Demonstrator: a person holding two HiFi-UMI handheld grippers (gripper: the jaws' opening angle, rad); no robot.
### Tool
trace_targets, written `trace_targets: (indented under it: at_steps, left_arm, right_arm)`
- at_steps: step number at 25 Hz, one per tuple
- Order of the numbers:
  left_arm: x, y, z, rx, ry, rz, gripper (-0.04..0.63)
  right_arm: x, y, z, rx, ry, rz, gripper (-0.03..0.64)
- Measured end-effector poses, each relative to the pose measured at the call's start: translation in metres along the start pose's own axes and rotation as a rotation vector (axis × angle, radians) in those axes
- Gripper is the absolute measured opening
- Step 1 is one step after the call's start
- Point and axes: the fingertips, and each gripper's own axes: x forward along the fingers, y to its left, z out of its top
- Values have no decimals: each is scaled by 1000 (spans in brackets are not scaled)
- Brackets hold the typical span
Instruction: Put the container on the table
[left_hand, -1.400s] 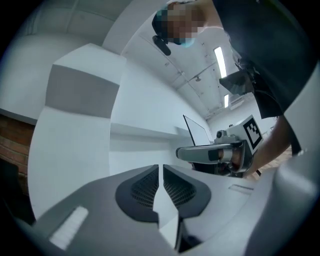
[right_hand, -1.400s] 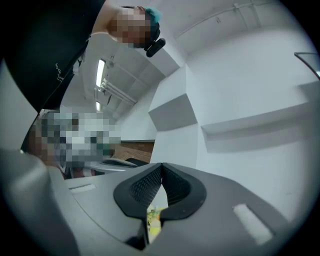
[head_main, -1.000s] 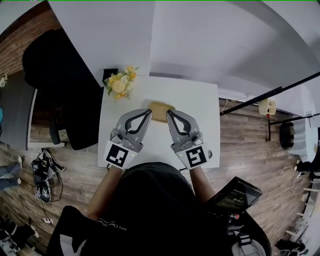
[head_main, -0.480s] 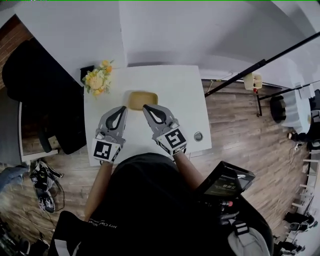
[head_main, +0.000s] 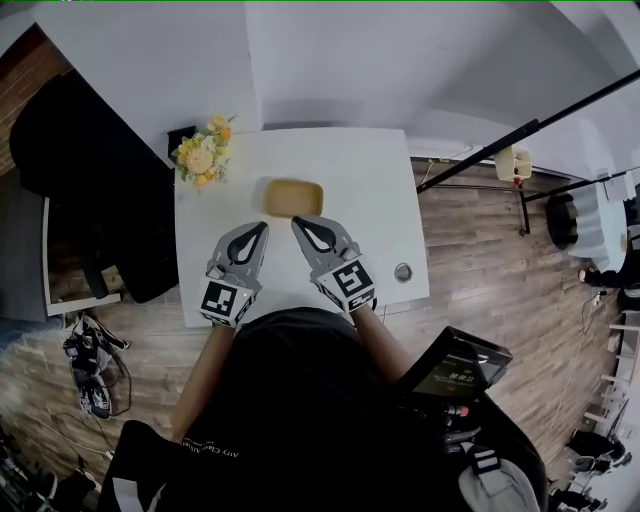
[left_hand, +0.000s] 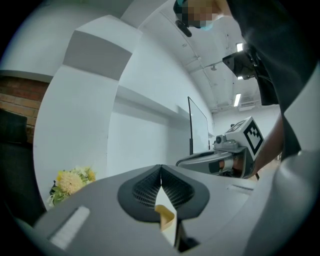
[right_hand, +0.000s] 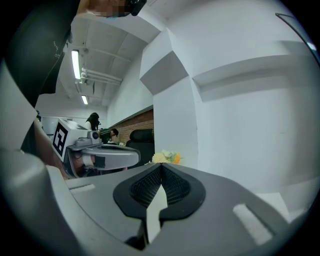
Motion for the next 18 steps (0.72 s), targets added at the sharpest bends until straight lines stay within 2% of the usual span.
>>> trace_targets:
  at_steps: [5,18]
  left_arm:
    - [-2,1,-11,-20,19,-5,3]
    - [-3,0,-26,-43,58,-10,3]
  right_arm:
    - [4,8,-19,4,67,27,11]
    - [8,10,-34,13,103,28,11]
